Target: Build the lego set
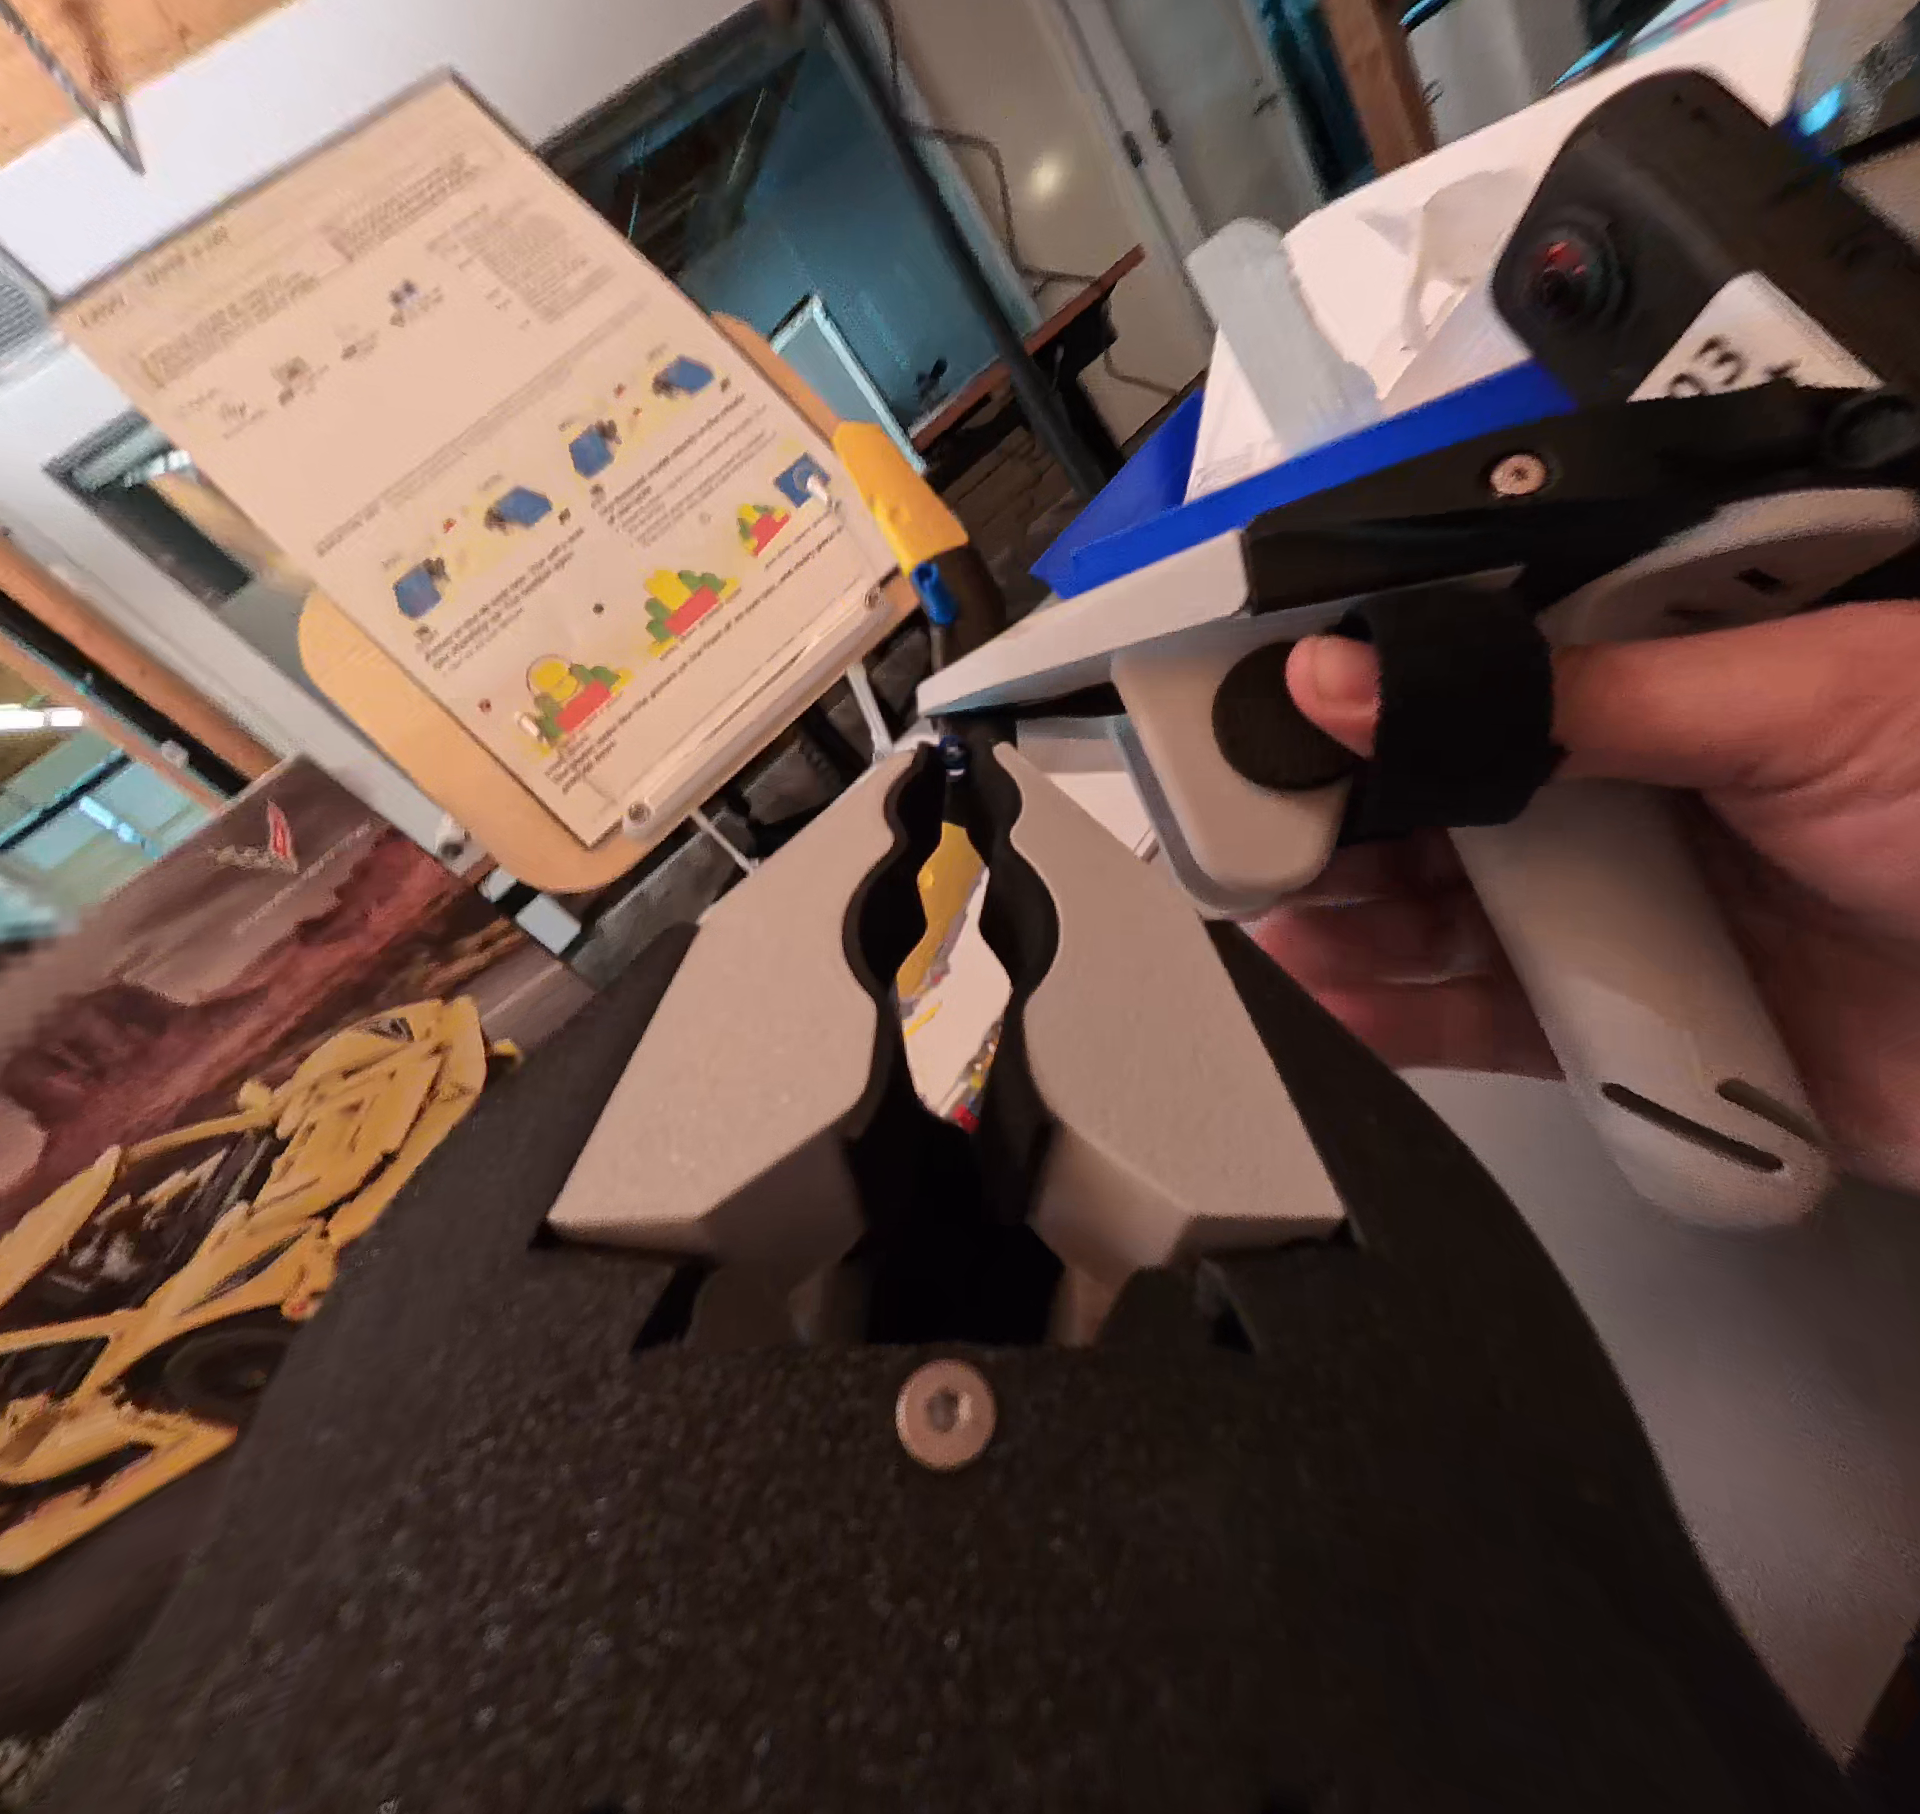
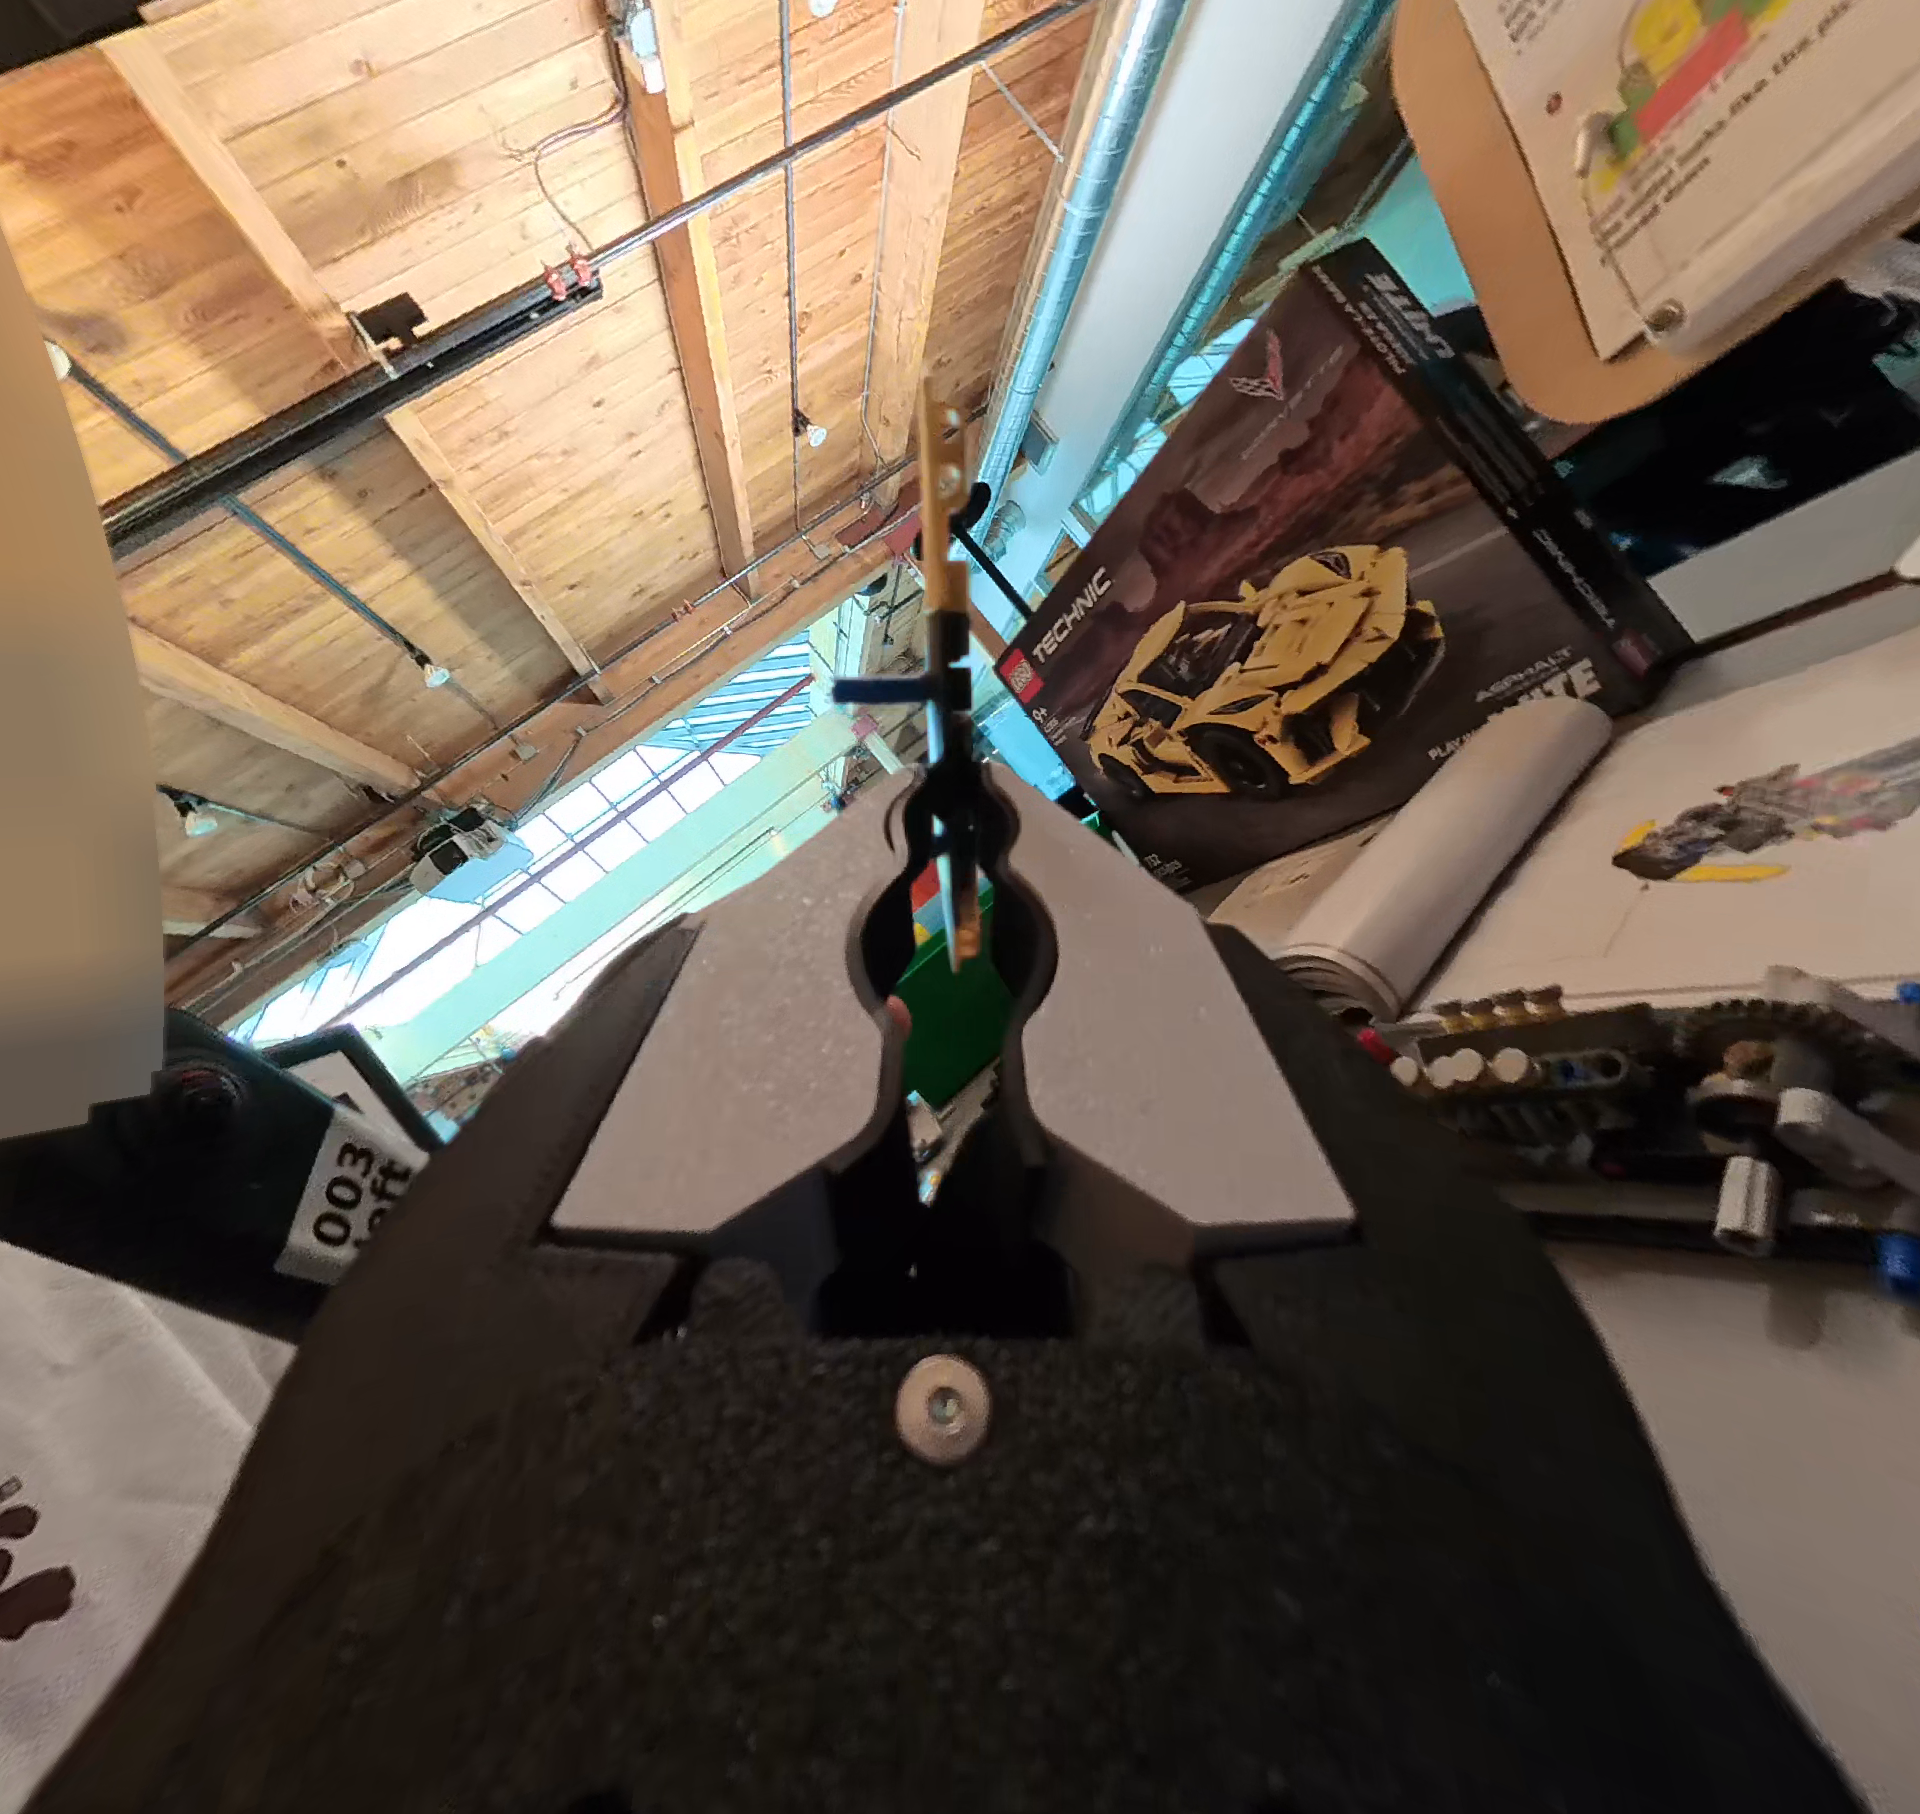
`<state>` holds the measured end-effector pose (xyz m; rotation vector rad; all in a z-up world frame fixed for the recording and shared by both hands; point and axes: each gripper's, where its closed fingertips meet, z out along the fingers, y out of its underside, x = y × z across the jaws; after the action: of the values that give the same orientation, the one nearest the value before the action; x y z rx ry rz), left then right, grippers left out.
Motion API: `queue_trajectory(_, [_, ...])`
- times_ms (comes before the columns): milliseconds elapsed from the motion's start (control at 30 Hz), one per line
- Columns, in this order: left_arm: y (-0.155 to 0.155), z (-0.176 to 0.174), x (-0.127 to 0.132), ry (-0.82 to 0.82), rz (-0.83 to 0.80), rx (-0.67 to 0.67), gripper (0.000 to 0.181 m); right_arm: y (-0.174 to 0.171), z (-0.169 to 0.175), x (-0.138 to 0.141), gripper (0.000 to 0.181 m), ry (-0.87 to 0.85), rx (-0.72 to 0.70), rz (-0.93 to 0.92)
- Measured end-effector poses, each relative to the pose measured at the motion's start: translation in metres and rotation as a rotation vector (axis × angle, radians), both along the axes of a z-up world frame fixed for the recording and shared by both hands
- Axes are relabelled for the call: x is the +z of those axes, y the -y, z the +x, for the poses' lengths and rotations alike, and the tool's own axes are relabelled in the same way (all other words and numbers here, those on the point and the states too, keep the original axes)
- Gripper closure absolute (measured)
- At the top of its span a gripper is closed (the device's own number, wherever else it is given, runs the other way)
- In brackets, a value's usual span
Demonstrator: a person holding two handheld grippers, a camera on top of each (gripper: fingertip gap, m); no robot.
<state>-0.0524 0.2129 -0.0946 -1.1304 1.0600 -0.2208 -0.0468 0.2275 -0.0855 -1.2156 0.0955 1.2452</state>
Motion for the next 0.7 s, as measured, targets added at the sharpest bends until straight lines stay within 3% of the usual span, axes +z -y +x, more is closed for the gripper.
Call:
queue_trajectory(133, [0.032,-0.010,-0.006,-0.054,0.037,-0.170,0.178,-0.002,-0.002,0.001,0.176,-0.021,-0.010,0.005])
queue_trajectory(233, [0.014,-0.022,-0.032,-0.155,-0.011,-0.102,0.178,0.002,-0.009,0.006,0.176,-0.124,0.111,-0.005])
queue_trajectory(467, [-0.016,-0.037,-0.012,0.027,-0.202,-0.086,0.178,0.002,-0.035,0.006,0.175,0.057,0.085,0.046])
queue_trajectory(700, [-0.014,-0.041,-0.014,0.091,-0.300,-0.165,0.178,0.004,-0.036,0.002,0.175,0.091,0.113,0.035])
